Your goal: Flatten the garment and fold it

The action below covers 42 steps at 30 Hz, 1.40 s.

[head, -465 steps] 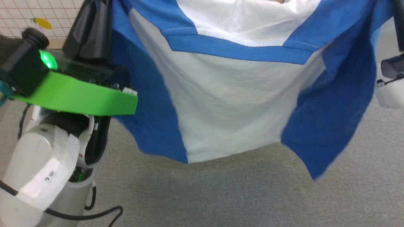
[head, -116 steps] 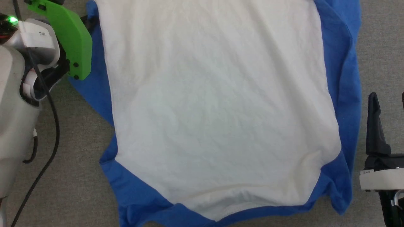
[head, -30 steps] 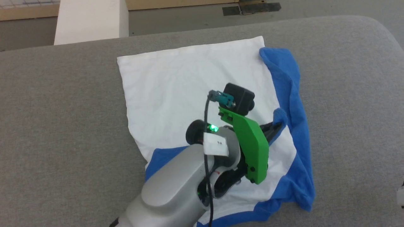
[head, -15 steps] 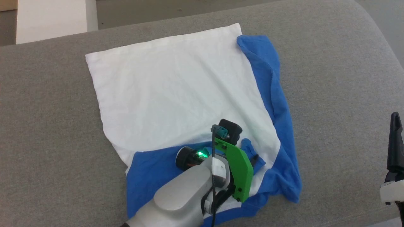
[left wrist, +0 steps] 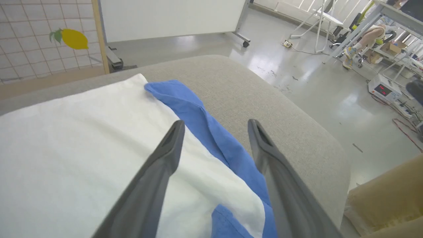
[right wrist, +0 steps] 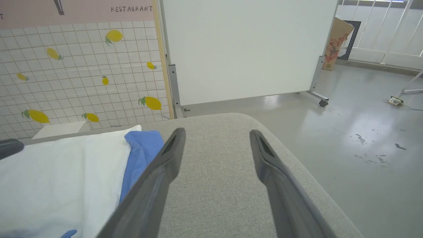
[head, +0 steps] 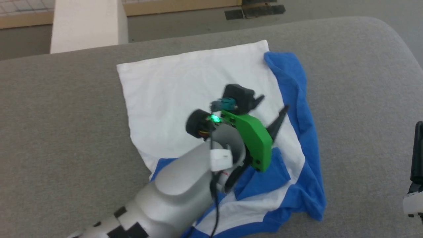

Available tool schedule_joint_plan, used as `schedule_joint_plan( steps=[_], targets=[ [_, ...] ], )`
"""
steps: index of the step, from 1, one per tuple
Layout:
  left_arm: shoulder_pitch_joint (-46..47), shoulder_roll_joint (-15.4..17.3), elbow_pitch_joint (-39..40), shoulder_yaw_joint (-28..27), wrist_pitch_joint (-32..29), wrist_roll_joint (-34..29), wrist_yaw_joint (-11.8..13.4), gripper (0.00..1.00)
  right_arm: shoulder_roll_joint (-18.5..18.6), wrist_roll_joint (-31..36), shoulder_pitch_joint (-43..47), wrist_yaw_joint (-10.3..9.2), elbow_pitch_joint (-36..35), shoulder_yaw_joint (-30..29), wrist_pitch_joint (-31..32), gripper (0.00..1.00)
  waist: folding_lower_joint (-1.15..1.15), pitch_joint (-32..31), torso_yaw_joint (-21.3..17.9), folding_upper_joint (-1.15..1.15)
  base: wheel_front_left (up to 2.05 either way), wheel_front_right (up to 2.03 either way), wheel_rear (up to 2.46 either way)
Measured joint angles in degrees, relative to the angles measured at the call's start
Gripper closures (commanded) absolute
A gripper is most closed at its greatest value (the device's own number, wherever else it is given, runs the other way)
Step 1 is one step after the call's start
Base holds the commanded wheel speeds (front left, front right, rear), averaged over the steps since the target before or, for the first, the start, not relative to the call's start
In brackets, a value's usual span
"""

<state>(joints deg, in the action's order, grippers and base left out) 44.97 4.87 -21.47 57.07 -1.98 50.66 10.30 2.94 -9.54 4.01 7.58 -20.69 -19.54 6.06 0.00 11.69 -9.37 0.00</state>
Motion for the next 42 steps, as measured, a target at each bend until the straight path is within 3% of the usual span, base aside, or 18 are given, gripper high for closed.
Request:
schedule_joint_plan(
  steps=[6,15,16,17,19,24,30,35,42],
  targets=[
    [-2.3,10.3,9.0,-6.3,8.0,-3.3,7.6,0.00,0.0,0.0,1.1,0.00,-0.7,-0.3,0.8,0.00,0.00,-2.4,3.0,0.00,0.00,0.00,0.00],
    [-21.5,28.0,28.1,-17.5,15.8,-6.3,22.1,0.00,0.0,-0.1,2.3,0.00,-0.9,0.7,0.8,0.00,0.00,-4.5,6.7,0.00,0.00,0.00,0.00],
    [-23.7,29.1,29.7,-18.4,16.0,-6.6,23.2,0.00,0.0,-0.1,2.4,0.00,-0.8,0.8,0.8,0.00,0.00,-4.6,6.9,0.00,0.00,0.00,0.00],
    [-31.9,30.9,34.8,-21.8,16.5,-9.2,26.3,0.00,0.0,-0.6,3.2,0.00,-0.5,1.1,0.8,0.00,0.00,-5.0,7.6,0.00,0.00,0.00,0.00],
    [-36.7,30.5,38.4,-24.8,16.5,-12.7,27.6,0.00,0.0,-0.8,3.4,0.00,-0.3,1.4,0.7,0.00,0.00,-5.2,7.9,0.00,0.00,0.00,0.00],
    [-47.6,25.3,43.3,-32.3,16.7,-20.5,26.6,0.00,0.0,-1.4,4.5,0.00,0.9,1.8,0.3,0.00,0.00,-5.6,8.4,0.00,0.00,0.00,0.00],
    [-54.3,19.0,42.6,-37.5,16.7,-24.4,19.9,0.00,0.0,-1.6,5.4,0.00,2.0,1.1,0.0,0.00,0.00,-6.0,9.4,0.00,0.00,0.00,0.00],
    [-54.3,17.0,42.0,-39.8,16.7,-27.3,16.0,0.00,0.0,-1.1,3.5,0.00,1.7,0.8,0.9,0.00,0.00,-5.3,9.7,0.00,0.00,0.00,0.00],
    [-53.0,15.1,41.2,-42.4,16.7,-29.0,12.8,0.00,0.0,-0.3,-10.4,0.00,1.1,1.2,6.0,0.00,0.00,-1.4,9.2,0.00,0.00,0.00,0.00]
  ],
)
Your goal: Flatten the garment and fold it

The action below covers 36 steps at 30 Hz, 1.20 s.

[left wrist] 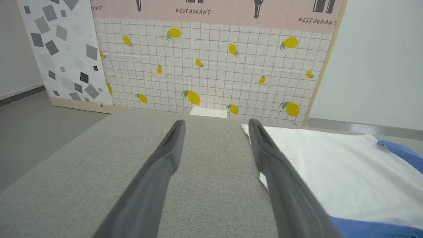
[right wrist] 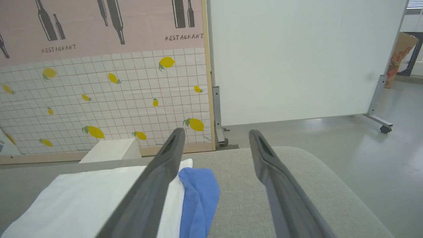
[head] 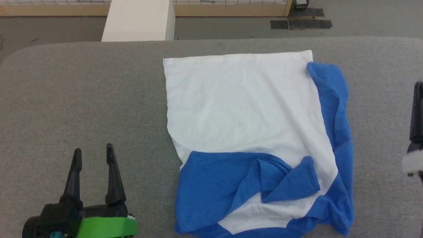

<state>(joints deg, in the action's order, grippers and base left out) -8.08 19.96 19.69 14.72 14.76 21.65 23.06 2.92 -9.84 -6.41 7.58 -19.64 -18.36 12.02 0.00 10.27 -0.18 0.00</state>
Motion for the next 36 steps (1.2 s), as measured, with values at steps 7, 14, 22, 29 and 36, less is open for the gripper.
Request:
schedule_joint_plan(
  steps=[7,14,22,29,36],
  targets=[
    [3.1,-0.8,-0.6,-0.5,0.0,-2.4,-2.6,0.00,5.4,0.7,-18.6,0.00,3.0,1.6,11.4,0.00,0.00,5.7,-0.4,0.00,0.00,0.00,0.00],
    [6.9,-1.3,-1.3,0.3,0.0,-3.7,-4.4,0.00,12.9,-2.4,-32.8,0.00,13.6,4.5,23.3,0.00,0.00,12.4,0.2,0.00,0.00,0.00,0.00],
    [9.9,-2.4,-2.8,1.7,0.0,-5.0,-6.3,0.00,16.5,-2.1,-38.8,0.00,23.4,5.5,33.6,0.00,-0.01,19.4,2.4,0.00,0.00,0.00,0.00],
    [11.6,-3.7,-4.2,2.4,0.0,-5.6,-7.2,0.00,17.7,-1.7,-38.5,0.00,26.7,5.2,37.8,0.00,-0.01,23.6,5.1,0.00,0.00,0.00,0.00],
    [12.5,-3.7,-4.3,1.9,0.0,-6.2,-7.6,0.00,17.0,-1.2,-36.8,0.00,28.0,3.7,39.6,0.69,-0.01,26.1,7.4,0.00,0.00,0.00,0.00]
  ],
)
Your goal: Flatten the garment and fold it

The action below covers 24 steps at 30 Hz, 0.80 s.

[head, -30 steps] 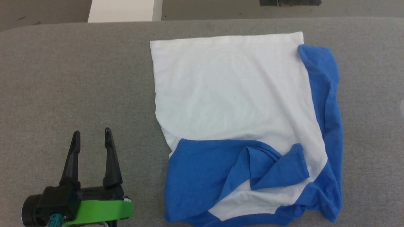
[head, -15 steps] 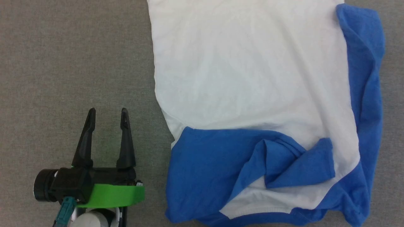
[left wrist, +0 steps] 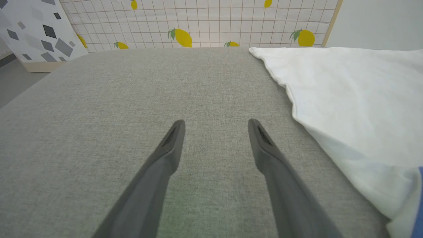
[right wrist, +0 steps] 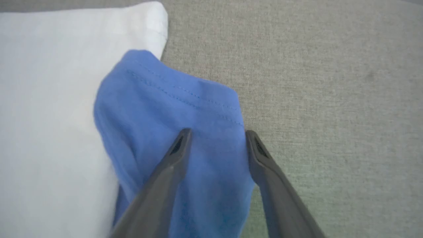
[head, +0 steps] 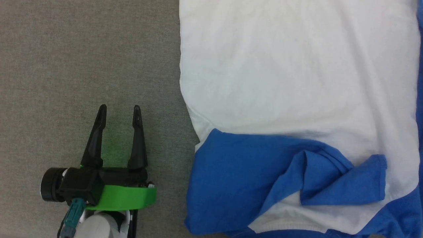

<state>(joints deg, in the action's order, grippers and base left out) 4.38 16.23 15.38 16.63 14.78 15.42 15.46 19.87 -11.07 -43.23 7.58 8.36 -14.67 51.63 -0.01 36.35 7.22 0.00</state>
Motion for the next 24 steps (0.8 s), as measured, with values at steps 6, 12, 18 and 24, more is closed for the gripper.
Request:
schedule_joint_plan(
  steps=[6,12,18,24],
  targets=[
    [0.4,0.0,-0.6,-0.7,0.0,-0.2,-0.3,0.00,-2.2,1.4,0.0,0.01,0.7,-2.4,-3.8,1.00,0.00,0.0,0.2,0.00,0.00,0.00,0.00],
    [0.1,0.4,-1.3,-1.6,0.0,-0.3,-0.3,0.00,-2.9,3.1,0.6,0.01,2.9,-6.9,-9.7,1.00,0.00,-2.7,-0.9,0.00,0.00,0.00,0.00],
    [-2.5,1.4,-1.5,-2.9,-0.1,0.0,-0.2,0.00,-1.8,3.7,2.9,0.01,3.2,-13.4,-12.1,1.00,0.00,-7.8,-2.7,0.00,0.00,0.00,0.00],
    [-6.8,2.0,-1.0,-3.6,-0.6,0.9,0.7,0.00,0.9,3.9,9.5,0.01,0.6,-21.1,-11.5,1.00,0.01,-13.8,-4.6,0.00,0.00,0.00,0.00]
  ],
)
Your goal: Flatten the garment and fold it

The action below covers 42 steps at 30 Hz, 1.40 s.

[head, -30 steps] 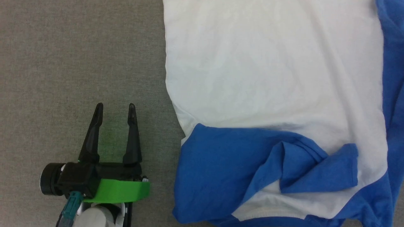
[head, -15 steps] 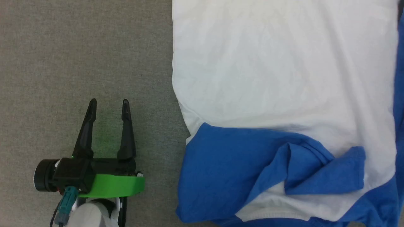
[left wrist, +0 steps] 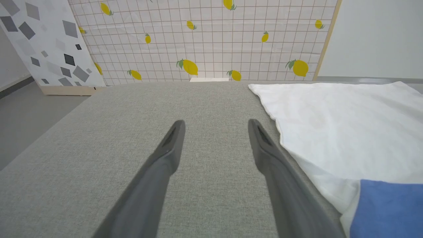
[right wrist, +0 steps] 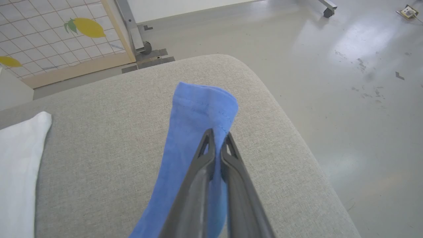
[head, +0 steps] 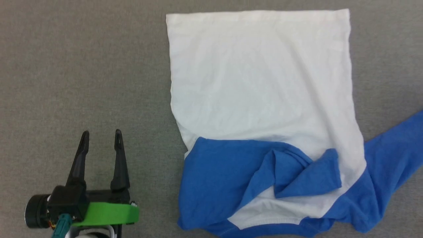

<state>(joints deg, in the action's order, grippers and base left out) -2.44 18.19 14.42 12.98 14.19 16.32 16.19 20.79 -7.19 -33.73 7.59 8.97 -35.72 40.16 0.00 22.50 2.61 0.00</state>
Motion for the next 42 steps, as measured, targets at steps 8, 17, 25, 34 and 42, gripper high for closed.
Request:
schedule_joint_plan(
  steps=[8,17,25,34,42],
  targets=[
    [-5.2,0.4,1.4,-1.0,-0.6,1.0,1.1,0.00,-0.2,-0.7,11.7,-0.01,-4.3,-9.9,1.2,1.00,0.00,-8.7,-2.6,0.00,0.00,0.00,0.00],
    [-7.1,0.9,2.8,-1.0,-1.9,1.4,1.8,0.00,0.3,-1.6,12.8,-0.01,-6.5,-9.4,0.7,1.00,0.00,-13.8,-4.3,0.00,0.00,0.00,0.00],
    [-7.6,1.0,3.1,-0.3,-2.3,1.4,2.1,0.00,1.0,-6.8,12.7,-0.01,-11.3,2.2,1.5,1.00,0.00,-15.5,-4.9,0.00,0.00,0.00,0.00],
    [-7.6,0.7,2.7,0.8,-2.7,1.8,2.1,0.00,-3.2,-14.7,12.7,-0.01,-24.3,23.4,7.5,1.00,0.00,-17.0,-4.0,0.00,0.00,0.00,0.00],
    [-7.7,0.5,2.5,1.4,-2.9,2.4,2.1,0.00,-8.3,-16.3,13.9,-0.01,-29.0,41.7,9.7,1.00,0.00,-18.4,-2.6,0.00,0.00,0.00,0.00]
  ],
)
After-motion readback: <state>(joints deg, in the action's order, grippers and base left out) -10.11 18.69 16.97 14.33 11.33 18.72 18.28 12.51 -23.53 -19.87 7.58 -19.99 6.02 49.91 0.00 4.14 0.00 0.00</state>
